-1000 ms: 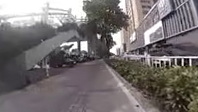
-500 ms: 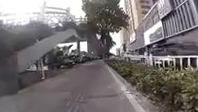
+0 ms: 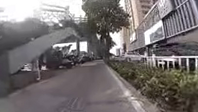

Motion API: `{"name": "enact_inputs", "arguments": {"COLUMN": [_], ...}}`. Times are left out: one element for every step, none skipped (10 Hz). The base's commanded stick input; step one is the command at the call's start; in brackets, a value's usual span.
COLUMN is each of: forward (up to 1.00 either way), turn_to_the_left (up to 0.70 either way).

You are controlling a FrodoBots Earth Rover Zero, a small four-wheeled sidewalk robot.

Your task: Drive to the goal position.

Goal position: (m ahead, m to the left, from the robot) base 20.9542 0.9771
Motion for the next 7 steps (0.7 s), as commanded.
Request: {"name": "enact_inputs", "arguments": {"forward": [0.45,0.45,0.45,0.45,0.45,0.45,0.45], "turn_to_the_left": [0.0,0.0,0.0,0.0,0.0,0.0,0.0]}}
